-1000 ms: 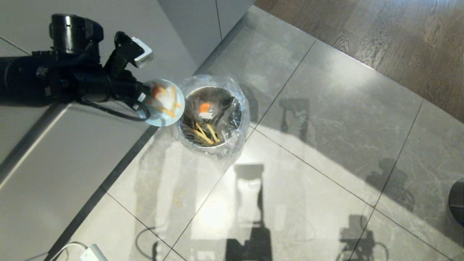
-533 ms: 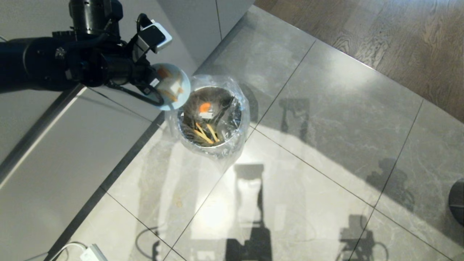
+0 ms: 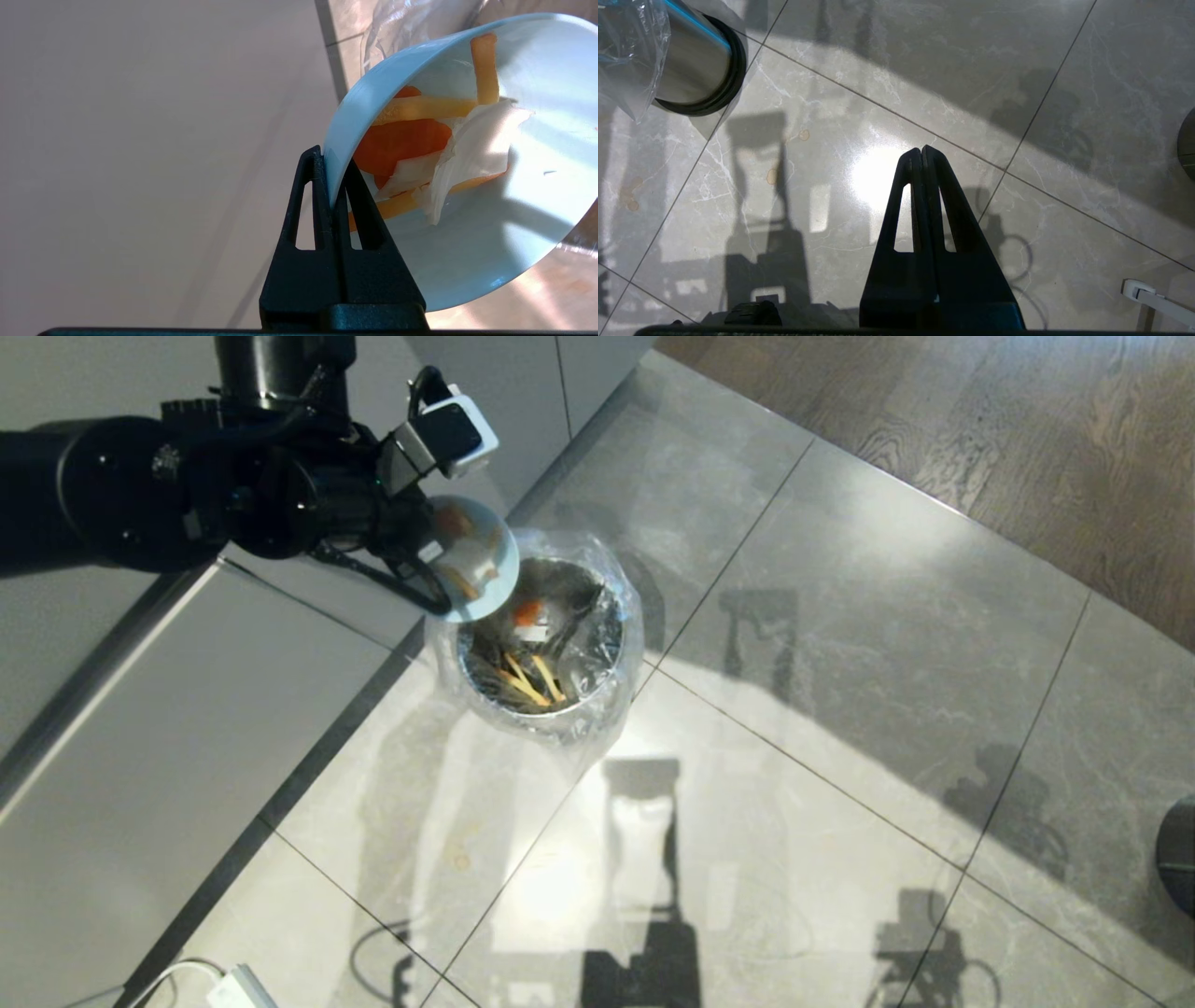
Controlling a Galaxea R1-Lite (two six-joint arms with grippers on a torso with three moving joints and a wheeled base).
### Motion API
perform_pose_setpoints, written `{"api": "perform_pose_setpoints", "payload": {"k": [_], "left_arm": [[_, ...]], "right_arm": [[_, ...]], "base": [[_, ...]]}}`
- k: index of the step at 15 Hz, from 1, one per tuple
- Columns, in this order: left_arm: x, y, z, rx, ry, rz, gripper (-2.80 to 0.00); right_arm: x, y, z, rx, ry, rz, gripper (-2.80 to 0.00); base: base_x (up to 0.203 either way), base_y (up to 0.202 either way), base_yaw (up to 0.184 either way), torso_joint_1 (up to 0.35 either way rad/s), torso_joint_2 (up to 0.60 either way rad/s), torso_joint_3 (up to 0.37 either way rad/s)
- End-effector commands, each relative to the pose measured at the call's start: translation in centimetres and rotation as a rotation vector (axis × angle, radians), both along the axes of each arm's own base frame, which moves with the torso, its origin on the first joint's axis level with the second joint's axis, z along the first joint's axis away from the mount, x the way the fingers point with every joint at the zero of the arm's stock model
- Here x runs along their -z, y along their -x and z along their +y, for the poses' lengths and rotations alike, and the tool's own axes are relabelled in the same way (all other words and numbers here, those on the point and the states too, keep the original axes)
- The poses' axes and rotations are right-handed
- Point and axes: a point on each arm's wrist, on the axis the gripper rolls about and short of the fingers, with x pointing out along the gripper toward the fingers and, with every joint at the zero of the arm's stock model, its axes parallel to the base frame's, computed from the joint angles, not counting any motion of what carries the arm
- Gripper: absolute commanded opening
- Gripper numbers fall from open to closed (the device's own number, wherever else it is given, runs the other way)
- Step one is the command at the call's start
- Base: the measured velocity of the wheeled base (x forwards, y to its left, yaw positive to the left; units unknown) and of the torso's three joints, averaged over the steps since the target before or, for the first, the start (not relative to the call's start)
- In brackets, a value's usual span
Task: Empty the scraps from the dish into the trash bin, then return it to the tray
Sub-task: Pour the leftover food from the bowl into the trash can
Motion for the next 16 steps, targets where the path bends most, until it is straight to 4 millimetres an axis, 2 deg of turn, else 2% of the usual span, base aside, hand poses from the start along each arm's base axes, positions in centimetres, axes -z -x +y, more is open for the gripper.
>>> {"api": "perform_pose_setpoints", "payload": {"k": [1, 7, 11, 13, 16], "left_arm": [[0.3, 1.1, -2.0, -0.016, -0.052, 0.0, -2.8], [3.4, -0.7, -5.4, 0.032, -0.08, -0.019, -2.8], [3.7, -0.2, -5.4, 0.109, -0.222, 0.073, -2.8], [3.6, -0.3, -5.3, 0.109, -0.238, 0.074, -2.8], [2.8, -0.2, -5.2, 0.117, -0.358, 0.035, -2.8]], "right_arm": [[0.0, 0.0, 0.0, 0.0, 0.0, 0.0, -2.8], [0.0, 0.0, 0.0, -0.001, 0.0, -0.001, -2.8], [0.0, 0.0, 0.0, -0.001, 0.0, 0.0, -2.8], [0.0, 0.0, 0.0, 0.0, 0.0, 0.0, -2.8], [0.0, 0.0, 0.0, 0.0, 0.0, -0.001, -2.8]], "base": [[0.0, 0.0, 0.0, 0.0, 0.0, 0.0], [0.0, 0.0, 0.0, 0.0, 0.0, 0.0], [0.0, 0.0, 0.0, 0.0, 0.0, 0.0], [0.0, 0.0, 0.0, 0.0, 0.0, 0.0], [0.0, 0.0, 0.0, 0.0, 0.0, 0.0]]}}
